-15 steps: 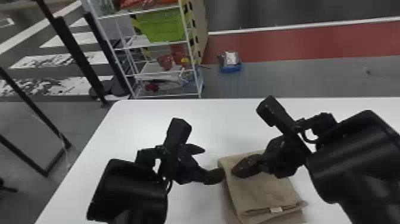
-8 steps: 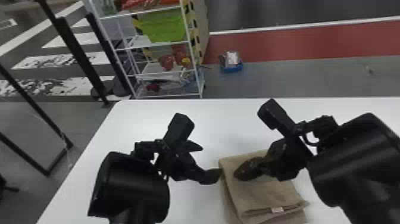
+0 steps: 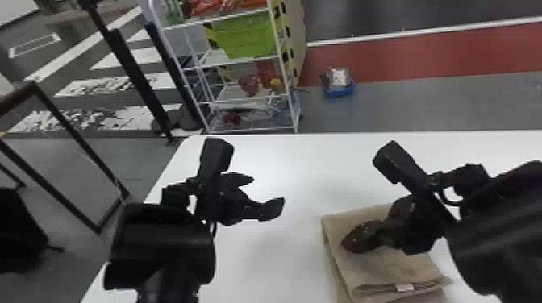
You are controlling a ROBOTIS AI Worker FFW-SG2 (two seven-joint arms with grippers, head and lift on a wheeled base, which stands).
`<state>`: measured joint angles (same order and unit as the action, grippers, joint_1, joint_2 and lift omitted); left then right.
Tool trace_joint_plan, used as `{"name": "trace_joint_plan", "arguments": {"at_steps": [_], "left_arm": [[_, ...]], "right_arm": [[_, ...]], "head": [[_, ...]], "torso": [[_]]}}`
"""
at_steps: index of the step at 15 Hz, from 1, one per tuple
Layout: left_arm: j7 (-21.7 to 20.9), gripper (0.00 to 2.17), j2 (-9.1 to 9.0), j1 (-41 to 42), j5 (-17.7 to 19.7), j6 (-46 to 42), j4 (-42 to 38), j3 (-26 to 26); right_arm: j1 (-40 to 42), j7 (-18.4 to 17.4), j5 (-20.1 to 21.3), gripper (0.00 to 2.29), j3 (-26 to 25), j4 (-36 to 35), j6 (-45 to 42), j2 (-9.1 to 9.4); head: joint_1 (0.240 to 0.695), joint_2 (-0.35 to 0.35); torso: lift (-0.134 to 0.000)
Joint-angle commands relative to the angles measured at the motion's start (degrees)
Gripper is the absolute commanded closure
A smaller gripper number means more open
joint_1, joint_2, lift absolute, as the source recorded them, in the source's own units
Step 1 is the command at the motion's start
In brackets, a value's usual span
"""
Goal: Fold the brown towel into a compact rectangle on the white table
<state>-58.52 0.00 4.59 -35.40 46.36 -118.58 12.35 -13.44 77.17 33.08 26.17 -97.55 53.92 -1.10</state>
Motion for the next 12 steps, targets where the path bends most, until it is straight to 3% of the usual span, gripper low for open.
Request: {"name": "trace_joint_plan", "arguments": {"at_steps": [1,3,5,6,8,9,11,12], "left_arm": [[3.50,0.08,-0.15,1.12,4.55,3.35,-1.75,1.37],[8.34,0.08,-0.15,3.23,9.56,3.53,-3.50,2.42],[10.97,0.08,-0.15,4.99,16.77,3.88,-4.65,4.35],[11.85,0.08,-0.15,5.78,18.26,3.88,-4.82,4.97],[15.28,0.09,-0.15,8.41,21.34,3.88,-6.14,5.67],[19.06,0.09,-0.15,10.44,25.29,2.82,-6.40,5.94],[25.12,0.09,-0.15,13.07,33.82,-2.98,-5.79,6.73],[25.48,0.09,-0.15,13.25,35.31,-4.56,-5.26,6.73]], "right_arm": [[0.34,1.16,0.67,1.48,0.29,0.52,-1.05,-0.04],[0.78,1.16,0.67,1.48,0.11,0.43,-1.57,-0.04],[2.10,1.16,-0.30,1.48,-1.30,-1.33,-1.57,-0.22],[2.80,1.16,-1.09,1.48,-1.74,-3.35,-0.52,-0.48],[5.97,1.16,-0.91,1.48,-1.74,-9.06,1.06,-2.77],[8.69,1.16,-1.27,1.48,-3.23,-13.28,1.24,-3.65],[14.14,0.79,-7.15,1.46,-11.67,-19.08,0.89,-3.91],[14.93,-3.43,-10.76,1.34,-16.41,-20.49,0.54,-3.82]], "head": [[0.695,0.350],[0.695,0.350],[0.695,0.350],[0.695,0.350],[0.695,0.350],[0.695,0.350],[0.695,0.350],[0.695,0.350]], "torso": [[-0.124],[-0.124],[-0.124],[-0.124],[-0.124],[-0.124],[-0.124],[-0.124]]}}
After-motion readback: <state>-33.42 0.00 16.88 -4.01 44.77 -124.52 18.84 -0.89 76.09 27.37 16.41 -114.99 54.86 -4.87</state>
